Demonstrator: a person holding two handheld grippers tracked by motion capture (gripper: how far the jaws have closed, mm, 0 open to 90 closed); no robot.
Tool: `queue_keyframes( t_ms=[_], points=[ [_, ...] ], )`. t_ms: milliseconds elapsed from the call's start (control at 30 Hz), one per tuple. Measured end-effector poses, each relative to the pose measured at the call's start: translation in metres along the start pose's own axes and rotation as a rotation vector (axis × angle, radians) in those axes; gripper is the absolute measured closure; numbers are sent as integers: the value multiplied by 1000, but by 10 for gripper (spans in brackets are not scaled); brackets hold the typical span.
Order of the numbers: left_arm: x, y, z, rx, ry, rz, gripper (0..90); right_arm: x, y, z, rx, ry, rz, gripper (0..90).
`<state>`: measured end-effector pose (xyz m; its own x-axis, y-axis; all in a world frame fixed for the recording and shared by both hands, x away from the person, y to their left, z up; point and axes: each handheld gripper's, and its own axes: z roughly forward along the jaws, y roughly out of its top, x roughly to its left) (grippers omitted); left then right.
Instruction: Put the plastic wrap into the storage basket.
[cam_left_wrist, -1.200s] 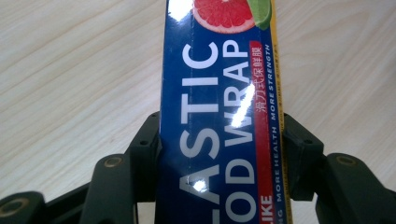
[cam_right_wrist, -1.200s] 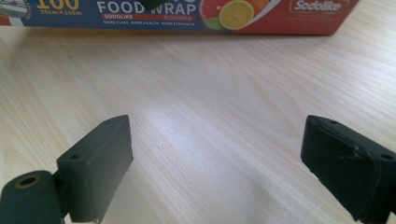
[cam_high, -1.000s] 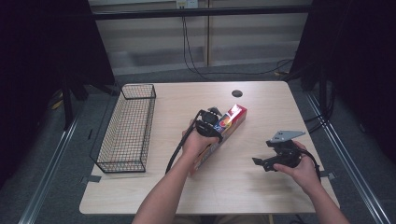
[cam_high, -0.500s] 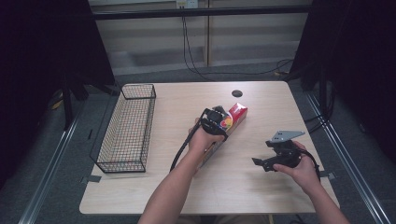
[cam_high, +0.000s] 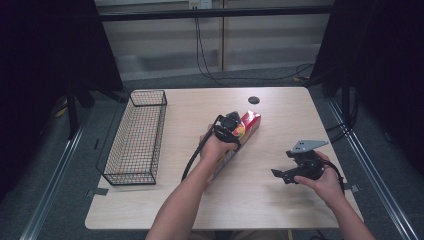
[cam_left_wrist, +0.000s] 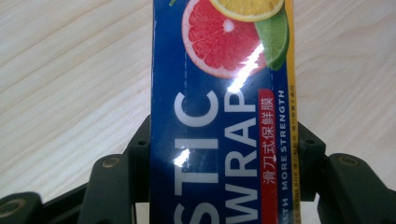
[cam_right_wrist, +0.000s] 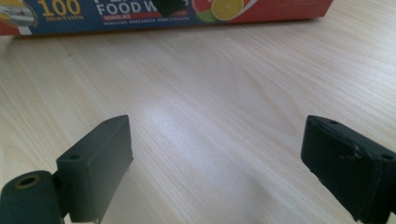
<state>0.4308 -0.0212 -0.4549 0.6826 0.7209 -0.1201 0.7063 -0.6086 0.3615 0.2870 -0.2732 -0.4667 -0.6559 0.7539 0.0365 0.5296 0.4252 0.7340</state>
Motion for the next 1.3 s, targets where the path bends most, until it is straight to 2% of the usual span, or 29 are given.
queue_keyframes(
  t_ms=[200, 267, 300, 433, 467, 567, 600, 700, 767, 867, 967, 1000, 1067, 1300],
  points=[
    [12, -6, -26, -22, 15, -20, 428, 1, 1, 2, 0, 2, -2, 84],
    [17, -9, -34, -28, 23, -45, 427, 1, 2, 2, 1, 6, 1, 84],
    [20, -10, -38, -28, 25, -40, 427, 1, 2, 2, -2, 9, 1, 85],
    [29, -16, -55, -55, 31, -88, 427, 2, 3, 4, -1, 9, -4, 84],
    [33, -17, -60, -43, 30, -77, 427, 2, 4, 4, -2, 10, -8, 84],
    [41, -21, -70, -51, 37, -98, 426, 3, 5, 6, -7, 18, -13, 83],
    [43, -22, -74, -40, 41, -104, 426, 3, 5, 6, -7, 18, -13, 83],
    [48, -26, -82, -53, 51, -124, 426, 3, 6, 6, -7, 16, -16, 81],
    [51, -27, -86, -48, 53, -116, 426, 4, 6, 6, -8, 18, -14, 81],
    [53, -29, -91, -57, 57, -137, 427, 4, 6, 6, -8, 18, -14, 79],
    [55, -29, -97, -50, 60, -133, 427, 5, 7, 7, -8, 19, -17, 77],
    [56, -29, -99, -57, 60, -144, 427, 5, 7, 7, -7, 20, -18, 76],
    [57, -29, -102, -54, 66, -139, 427, 5, 6, 7, -5, 22, -19, 74],
    [62, -30, -112, -63, 60, -159, 427, 5, 6, 7, -10, 27, -19, 73]
  ],
)
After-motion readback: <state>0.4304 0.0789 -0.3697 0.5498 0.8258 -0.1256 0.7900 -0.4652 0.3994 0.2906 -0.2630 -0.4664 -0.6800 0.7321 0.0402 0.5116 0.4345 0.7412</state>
